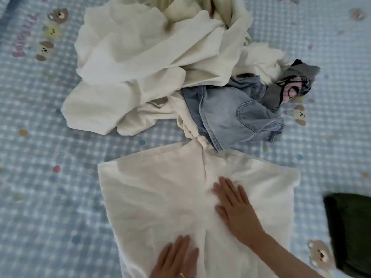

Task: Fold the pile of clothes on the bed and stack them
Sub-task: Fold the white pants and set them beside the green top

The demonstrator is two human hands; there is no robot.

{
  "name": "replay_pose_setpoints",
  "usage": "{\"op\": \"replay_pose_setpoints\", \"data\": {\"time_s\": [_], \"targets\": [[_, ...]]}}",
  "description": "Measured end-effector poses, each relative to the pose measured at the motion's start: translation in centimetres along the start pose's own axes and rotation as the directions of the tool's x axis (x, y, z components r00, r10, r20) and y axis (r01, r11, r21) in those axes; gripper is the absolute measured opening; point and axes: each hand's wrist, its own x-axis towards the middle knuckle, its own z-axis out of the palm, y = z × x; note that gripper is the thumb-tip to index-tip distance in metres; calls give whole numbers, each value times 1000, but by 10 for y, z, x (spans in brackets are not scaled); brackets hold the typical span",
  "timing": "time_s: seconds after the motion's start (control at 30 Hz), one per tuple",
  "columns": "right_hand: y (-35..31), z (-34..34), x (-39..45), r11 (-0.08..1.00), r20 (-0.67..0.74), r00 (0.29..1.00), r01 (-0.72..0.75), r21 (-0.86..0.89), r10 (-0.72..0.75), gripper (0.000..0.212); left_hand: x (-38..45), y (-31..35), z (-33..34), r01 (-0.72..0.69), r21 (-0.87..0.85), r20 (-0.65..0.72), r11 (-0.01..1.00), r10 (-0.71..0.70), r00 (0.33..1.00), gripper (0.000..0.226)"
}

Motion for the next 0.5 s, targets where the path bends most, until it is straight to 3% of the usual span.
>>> {"op": "replay_pose_setpoints", "data": {"time_s": [0.07, 0.13, 0.2, 0.23, 0.3, 0.37, 0.5], "targets": [[49, 0, -19, 986, 70, 985, -150, -79, 156, 63, -13, 12, 11, 9, -5, 19, 1000, -9, 1000, 29], [100, -8, -32, 931, 102, 930, -341, -128, 354, 63, -10, 26, 15, 58, 33, -84, 998, -55, 995, 25], [140, -14, -36, 861, 56, 863, -492, -127, 501, 54, 0, 65, 17, 102, -49, -161, 994, -108, 981, 27], [153, -19, -35, 828, 19, 831, -551, -106, 556, 54, 8, 96, 18, 111, -120, -119, 987, -125, 985, 29], [168, -30, -27, 739, -18, 740, -671, 60, 673, 59, 31, 147, 24, 87, -230, 14, 969, -87, 996, 25], [176, -38, -14, 604, 50, 650, -730, 321, 759, 65, 58, 178, 34, 54, -279, 35, 959, -46, 998, 17], [187, -43, 7, 468, 150, 609, -724, 507, 779, 62, 63, 199, 49, 51, -132, -18, 990, -54, 998, 23]]}}
